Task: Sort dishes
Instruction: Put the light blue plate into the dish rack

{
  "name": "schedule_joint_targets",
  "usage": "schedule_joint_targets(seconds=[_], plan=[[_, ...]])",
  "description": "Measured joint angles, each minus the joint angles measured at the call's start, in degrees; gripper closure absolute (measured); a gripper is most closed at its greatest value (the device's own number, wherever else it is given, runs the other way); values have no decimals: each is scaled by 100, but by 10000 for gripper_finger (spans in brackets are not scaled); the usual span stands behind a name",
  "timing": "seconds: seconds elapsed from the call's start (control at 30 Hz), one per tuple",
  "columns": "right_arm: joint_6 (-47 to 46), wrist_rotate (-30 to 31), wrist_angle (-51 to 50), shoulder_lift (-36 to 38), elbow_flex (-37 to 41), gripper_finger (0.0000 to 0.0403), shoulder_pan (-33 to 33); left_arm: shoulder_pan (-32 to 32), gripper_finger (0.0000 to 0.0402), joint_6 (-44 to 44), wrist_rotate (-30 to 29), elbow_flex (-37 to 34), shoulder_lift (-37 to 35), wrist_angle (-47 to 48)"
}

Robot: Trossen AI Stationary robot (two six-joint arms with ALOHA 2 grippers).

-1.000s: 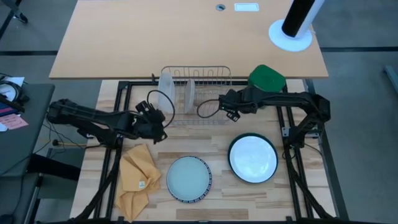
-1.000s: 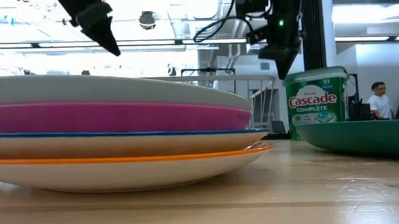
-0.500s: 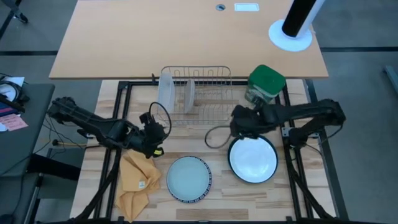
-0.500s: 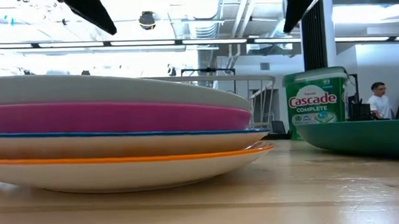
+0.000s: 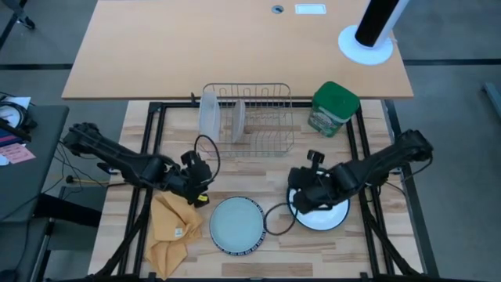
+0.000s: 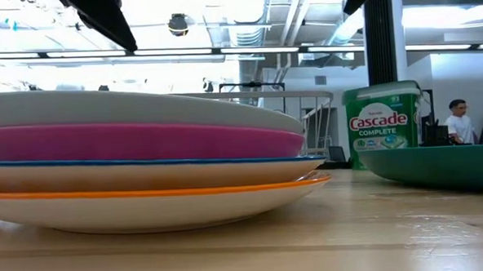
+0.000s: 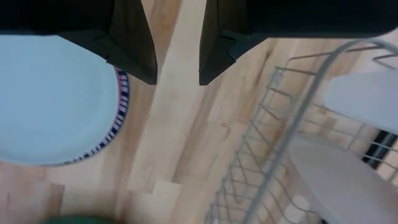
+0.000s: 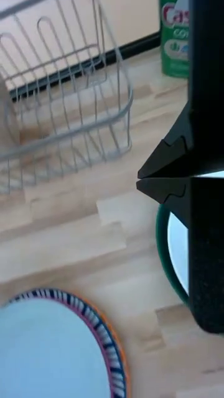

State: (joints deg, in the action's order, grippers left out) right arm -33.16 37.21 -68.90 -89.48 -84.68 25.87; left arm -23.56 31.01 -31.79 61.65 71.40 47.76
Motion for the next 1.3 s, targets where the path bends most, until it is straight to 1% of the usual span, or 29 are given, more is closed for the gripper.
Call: schedule_joint_targets(seconds=[0.07, 0.13, 0.33, 0.47, 0.67, 0.8, 0.9, 1.0, 1.17, 1.3], plan=[[4, -23, 188, -122, 0, 403, 63, -58, 287, -126, 18, 0, 91, -63], [64, -181, 461, -270, 0, 403, 76, -106, 287, -260, 40, 0, 182, -151], [749, -1674, 1476, -835, 0, 403, 67, -216, 287, -631, 453, -2, 384, -268], [1160, -2320, 1985, -1197, 2, 403, 40, -244, 287, -785, 539, -2, 369, -296], [1409, -2707, 2197, -1583, 2, 403, -196, -242, 287, -929, 545, -2, 360, -288], [1378, -2957, 2219, -1776, 4, 403, -384, -245, 287, -1035, 548, -2, 360, -158], [1309, -3299, 2270, -1900, 4, 403, -478, -277, 287, -993, 554, -2, 360, 35], [1309, -3467, 2289, -1967, 4, 403, -519, -315, 287, -902, 559, -2, 360, 105], [1279, -3490, 2305, -1956, 4, 403, -516, -493, 287, -577, 739, -2, 360, 102], [1103, -3479, 2362, -1920, 4, 403, -519, -771, 287, 96, 858, -2, 360, 88]])
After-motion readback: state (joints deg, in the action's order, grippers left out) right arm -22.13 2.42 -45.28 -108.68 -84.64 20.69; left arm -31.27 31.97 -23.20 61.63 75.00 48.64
